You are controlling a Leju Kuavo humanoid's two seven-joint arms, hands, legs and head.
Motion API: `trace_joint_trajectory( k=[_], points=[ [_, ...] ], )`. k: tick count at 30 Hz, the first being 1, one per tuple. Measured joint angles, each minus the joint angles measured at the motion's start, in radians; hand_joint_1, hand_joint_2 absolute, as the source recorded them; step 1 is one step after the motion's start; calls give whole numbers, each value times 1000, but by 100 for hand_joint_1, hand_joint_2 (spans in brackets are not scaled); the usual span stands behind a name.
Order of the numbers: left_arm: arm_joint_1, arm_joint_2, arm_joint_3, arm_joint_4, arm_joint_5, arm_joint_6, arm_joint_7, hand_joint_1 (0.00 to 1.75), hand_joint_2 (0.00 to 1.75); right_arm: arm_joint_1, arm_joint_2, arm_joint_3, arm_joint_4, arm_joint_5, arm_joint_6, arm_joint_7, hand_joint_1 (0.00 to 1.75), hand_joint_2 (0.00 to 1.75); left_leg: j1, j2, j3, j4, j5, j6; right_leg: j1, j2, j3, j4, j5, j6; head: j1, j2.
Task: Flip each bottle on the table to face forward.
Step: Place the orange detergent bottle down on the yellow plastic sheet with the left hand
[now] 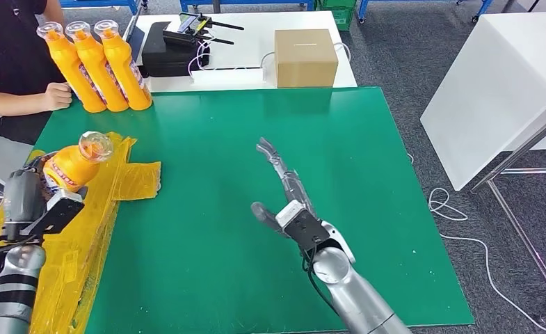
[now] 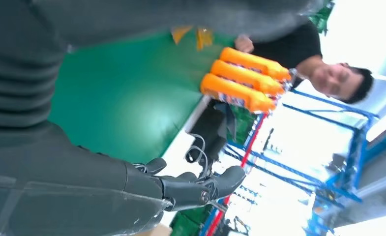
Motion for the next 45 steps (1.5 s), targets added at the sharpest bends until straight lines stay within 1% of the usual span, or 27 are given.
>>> trace_joint_trajectory(
  k=[2, 5, 7, 9, 12, 16, 17, 20, 21, 26, 31, 34, 42, 45],
  points=[
    [12, 28, 8, 23, -74, 34, 27, 175, 175, 10, -12, -13, -30, -4, 4, -2, 0, 0, 0, 0, 0, 0, 0, 0, 0, 0, 0, 0, 0, 0, 0, 0],
    [21, 56, 11, 54, -146, 52, 66, 175, 175, 17, -23, -22, -57, -9, 8, -5, 0, 0, 0, 0, 0, 0, 0, 0, 0, 0, 0, 0, 0, 0, 0, 0],
    [21, 73, 8, 84, -210, 48, 101, 175, 175, 17, -27, -25, -66, -14, 11, -8, 0, 0, 0, 0, 0, 0, 0, 0, 0, 0, 0, 0, 0, 0, 0, 0],
    [19, 91, 2, 126, -256, 26, 119, 175, 175, 17, -31, -27, -70, -18, 14, -9, 0, 0, 0, 0, 1, 0, 0, 0, 0, 0, 0, 0, 0, 0, 0, 0],
    [17, 113, -18, 200, -302, 0, 122, 175, 175, 17, -34, -27, -74, -24, 21, -10, 0, 0, 0, 0, 1, 0, 0, 0, 0, 0, 0, 0, 0, 0, 0, 0],
    [21, 120, -53, 272, -327, -4, 95, 175, 175, 15, -39, -27, -76, -35, 31, -10, 0, 0, 0, 0, 0, 0, 0, 0, 0, 0, 0, 0, 0, 0, 0, 0],
    [23, 120, -64, 281, -323, -9, 85, 132, 175, 14, -39, -27, -76, -37, 35, -10, 0, 0, 0, 0, 0, 0, 0, 0, 0, 0, 0, 0, 0, 0, 0, 0],
    [32, 121, -93, 289, -304, -37, 60, 1, 44, 11, -40, -29, -76, -42, 42, -10, 0, 0, -1, -1, 0, 0, 0, 0, -1, 0, 0, 0, 0, 0, 0, 0],
    [35, 121, -101, 288, -295, -47, 55, 0, 0, 10, -40, -29, -76, -43, 44, -10, 0, 0, -1, -1, 0, 0, 0, 0, -2, -1, 1, 0, 0, 0, 0, 0],
    [55, 119, -127, 275, -232, -92, 31, 0, 0, 6, -39, -31, -76, -44, 51, -9, 0, 0, -1, -1, 1, 0, 0, 0, -2, -1, 2, 0, 0, 0, 0, 0],
    [70, 114, -135, 257, -213, -100, 19, 0, 0, 5, -39, -32, -76, -44, 52, -9, 0, 0, -1, -1, 2, 0, 0, 0, -2, -1, 2, 0, 0, 0, 0, 0],
    [78, 111, -138, 239, -182, -113, -2, 0, 0, 5, -39, -33, -76, -44, 53, -9, 0, 0, -1, -1, 2, 0, 0, 0, -2, -1, 2, 0, 0, 0, 0, 0],
    [136, 81, -141, 119, -27, -199, -102, 0, 0, 5, -35, -34, -75, -40, 56, -8, 0, 0, -1, -1, 2, 0, 0, 0, -1, -1, 2, 0, 0, 0, 0, 0],
    [148, 65, -138, 72, 36, -219, -123, 0, 0, 5, -31, -34, -74, -34, 56, -6, 0, 0, -1, -1, 2, 0, 0, 0, -1, -1, 2, 0, 0, 0, 0, 0]
  ],
)
